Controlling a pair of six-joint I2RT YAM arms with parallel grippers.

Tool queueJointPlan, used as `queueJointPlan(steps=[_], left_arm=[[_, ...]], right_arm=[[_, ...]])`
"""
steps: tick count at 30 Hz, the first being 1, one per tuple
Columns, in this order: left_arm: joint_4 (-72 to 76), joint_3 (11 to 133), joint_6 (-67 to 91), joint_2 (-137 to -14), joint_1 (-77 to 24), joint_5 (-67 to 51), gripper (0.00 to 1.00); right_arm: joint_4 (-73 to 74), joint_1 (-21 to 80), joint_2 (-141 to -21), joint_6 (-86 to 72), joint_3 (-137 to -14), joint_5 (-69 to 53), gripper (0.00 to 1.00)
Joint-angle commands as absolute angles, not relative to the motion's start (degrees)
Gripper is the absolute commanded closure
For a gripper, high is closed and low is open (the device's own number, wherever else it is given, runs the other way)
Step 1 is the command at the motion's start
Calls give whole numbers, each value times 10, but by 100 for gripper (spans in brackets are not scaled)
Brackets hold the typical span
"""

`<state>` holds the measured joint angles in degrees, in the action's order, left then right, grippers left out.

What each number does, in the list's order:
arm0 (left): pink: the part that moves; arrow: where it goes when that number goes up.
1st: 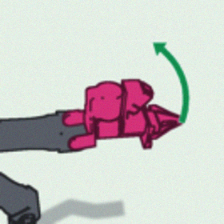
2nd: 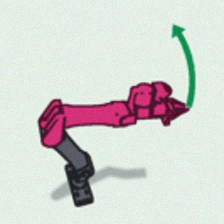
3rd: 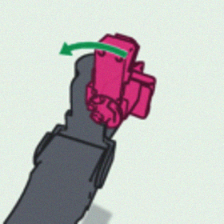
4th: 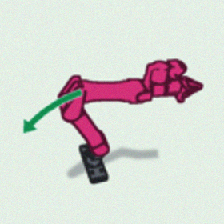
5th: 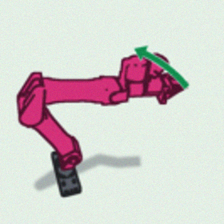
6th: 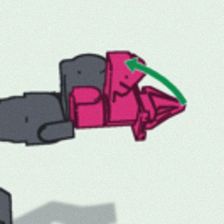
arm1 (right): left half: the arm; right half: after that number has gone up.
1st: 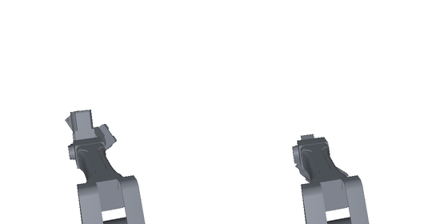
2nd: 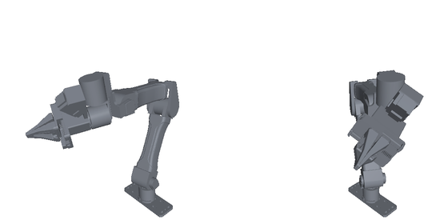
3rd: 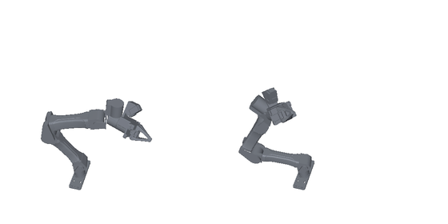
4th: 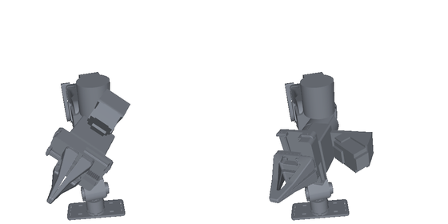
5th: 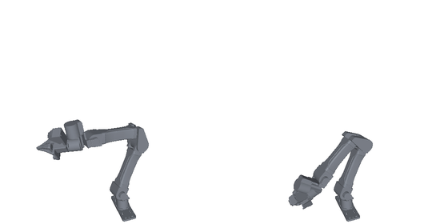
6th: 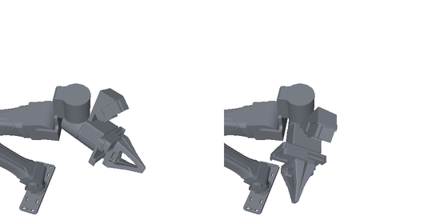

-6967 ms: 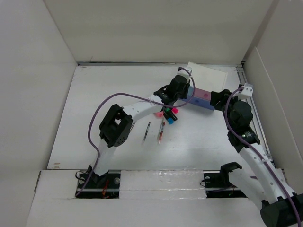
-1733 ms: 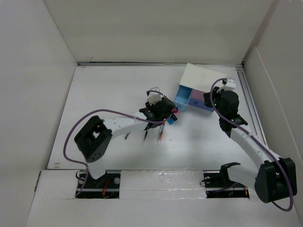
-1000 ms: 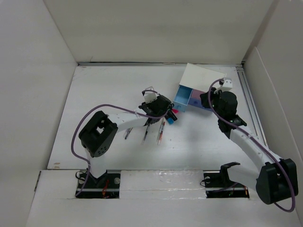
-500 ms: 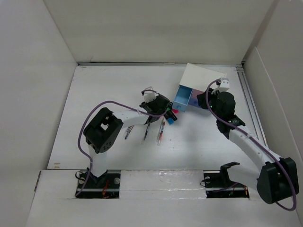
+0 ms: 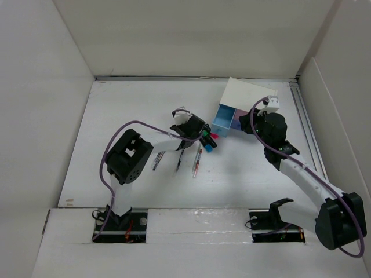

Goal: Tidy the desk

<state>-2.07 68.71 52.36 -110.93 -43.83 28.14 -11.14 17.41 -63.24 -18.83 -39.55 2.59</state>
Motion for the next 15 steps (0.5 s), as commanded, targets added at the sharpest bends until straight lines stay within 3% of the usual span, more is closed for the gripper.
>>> queueJointPlan(steps=[1,10,15], left_arm=[[-11,688,506,-1110,-432,287,53],[-20,691,463,-1097,-432,282,42],[-21,695,438,-1096,-432,283,43]], right_arm=[[-139,182,-625,-182,-412,31,64],[-141,182,-630,-180,-414,31,58],[-141,187,-633,-180,-416,31,57]])
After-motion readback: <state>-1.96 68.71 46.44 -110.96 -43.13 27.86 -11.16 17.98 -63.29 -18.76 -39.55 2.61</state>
